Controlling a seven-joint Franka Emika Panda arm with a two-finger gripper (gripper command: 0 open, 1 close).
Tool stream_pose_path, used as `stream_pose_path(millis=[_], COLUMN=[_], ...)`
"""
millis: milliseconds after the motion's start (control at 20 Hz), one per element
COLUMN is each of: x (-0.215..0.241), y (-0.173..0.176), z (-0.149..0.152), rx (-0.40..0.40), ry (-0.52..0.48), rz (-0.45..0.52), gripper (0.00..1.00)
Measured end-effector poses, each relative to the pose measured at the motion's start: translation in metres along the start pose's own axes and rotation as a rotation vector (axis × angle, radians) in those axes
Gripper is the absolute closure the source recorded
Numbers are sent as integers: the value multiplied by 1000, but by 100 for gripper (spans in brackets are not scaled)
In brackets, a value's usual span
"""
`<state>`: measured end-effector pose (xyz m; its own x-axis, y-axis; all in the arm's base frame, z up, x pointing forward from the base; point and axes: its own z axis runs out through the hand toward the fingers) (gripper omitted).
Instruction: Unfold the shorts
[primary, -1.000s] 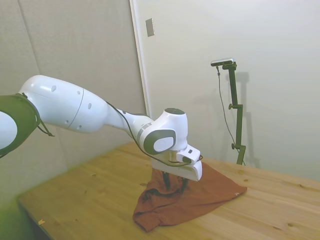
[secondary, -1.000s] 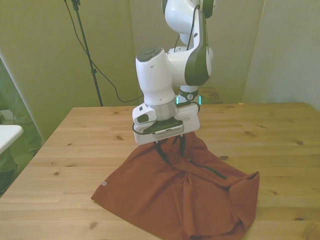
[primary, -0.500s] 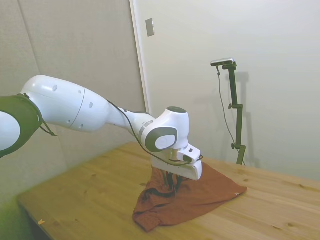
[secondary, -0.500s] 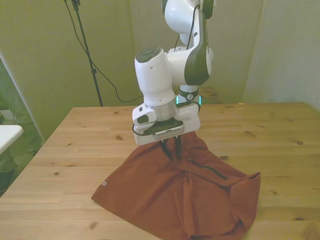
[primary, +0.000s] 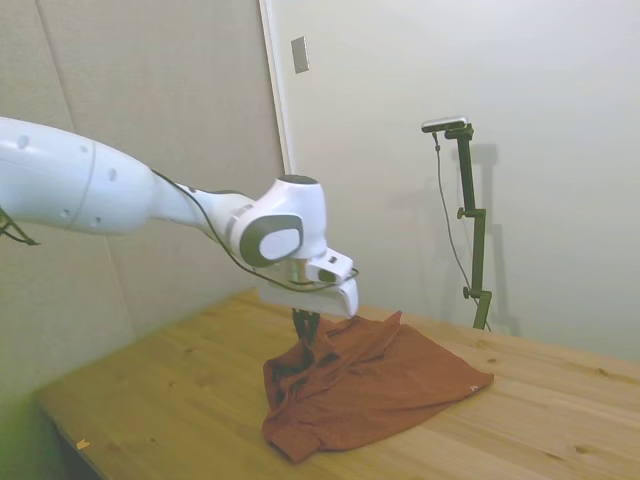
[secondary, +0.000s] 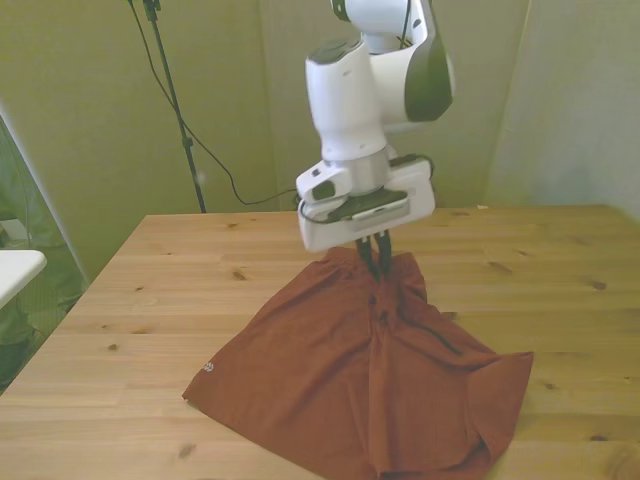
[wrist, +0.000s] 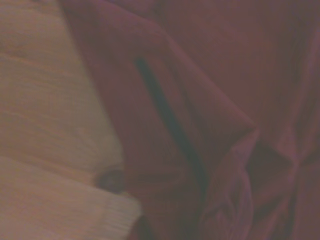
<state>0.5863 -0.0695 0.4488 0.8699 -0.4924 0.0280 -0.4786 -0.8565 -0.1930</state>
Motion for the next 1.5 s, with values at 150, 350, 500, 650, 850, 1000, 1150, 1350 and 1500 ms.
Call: stream_pose_path(millis=[150,350,500,650,850,1000,1150,1350,1500], x=[-44,-77,-101,-130,-164,-186,-198,-205,-206], y=[-54,-96,-113,-126,-122,-110,-107,-104,-104], z=[-11,6,32,57,90,119,119,118,118], rx=[-8,-11,-24,-52,-118,-162,-171,-180,-182], ry=[22,25,19,16,19,26,54,72,79], rz=[-55,-117,-174,-228,-277,-312,-330,-325,-308], gripper=[100,100,100,100,100,100,100,0,0])
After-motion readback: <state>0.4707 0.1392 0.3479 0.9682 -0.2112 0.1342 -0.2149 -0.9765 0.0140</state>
